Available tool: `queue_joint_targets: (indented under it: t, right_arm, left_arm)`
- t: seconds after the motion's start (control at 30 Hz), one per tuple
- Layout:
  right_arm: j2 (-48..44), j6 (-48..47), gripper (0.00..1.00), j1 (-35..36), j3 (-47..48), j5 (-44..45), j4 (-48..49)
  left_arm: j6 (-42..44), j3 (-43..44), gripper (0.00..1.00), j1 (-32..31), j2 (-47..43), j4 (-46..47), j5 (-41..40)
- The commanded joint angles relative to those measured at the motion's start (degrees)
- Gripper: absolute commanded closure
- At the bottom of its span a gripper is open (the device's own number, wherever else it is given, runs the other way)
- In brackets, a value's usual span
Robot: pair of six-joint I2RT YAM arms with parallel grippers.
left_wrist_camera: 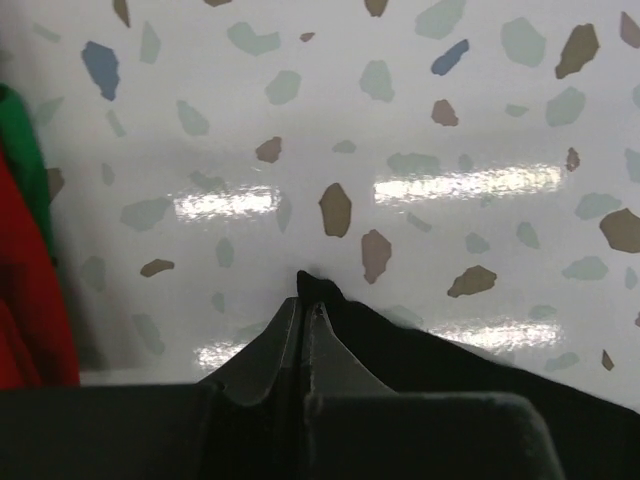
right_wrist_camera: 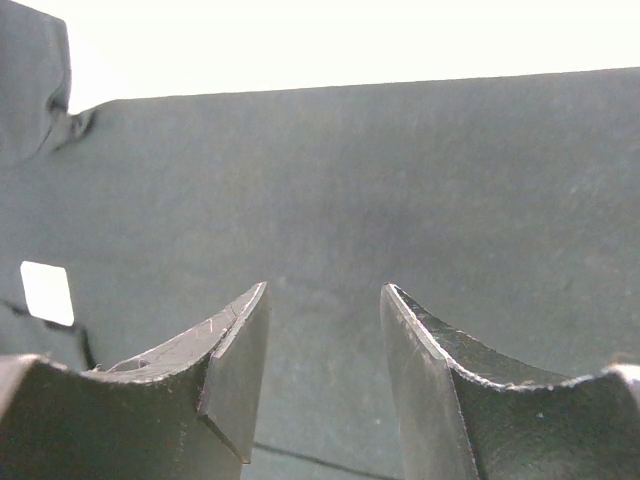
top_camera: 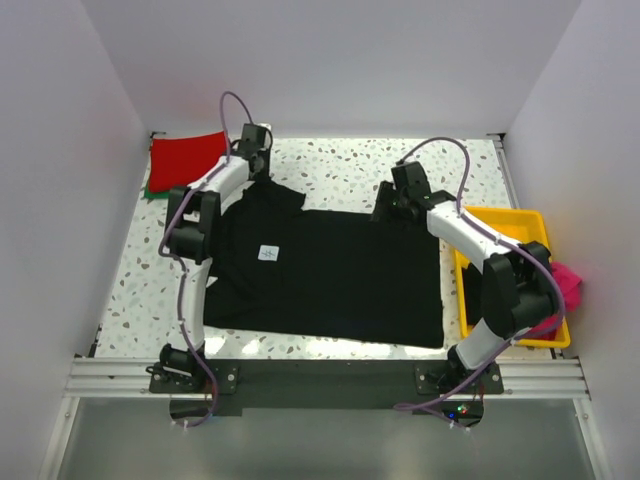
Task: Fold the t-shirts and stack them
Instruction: Fold the tshirt
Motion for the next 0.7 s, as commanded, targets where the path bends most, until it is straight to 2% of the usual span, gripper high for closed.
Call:
queue_joint_targets:
  t: [0.0,0.37,0.5,0.67]
  right_arm:
    - [1.68,-1.07,0.48,-0.38,3.39,4.14,-0.26]
    - [12.14,-2.21,0.49,-5.13,12.09,4.50,-0.79]
    - [16.01,-1.95,0.49,-8.89,15.78,4.68,-2.72]
    - [18.21,-1.86,0.49,-13.03,16.31,4.59,-2.28]
  left_arm:
    - [1.59,-0.52,1.00,2.42,-5.65,4.32,-5.41]
    - [1.85,3.96,1.00,3.83,-4.69,8.54,0.91]
    - [0.54,3.44,1.00,3.83,-4.78,11.00,6.18]
    - [-0.78,2.73,1.00,3.83,-4.96,12.76,8.74]
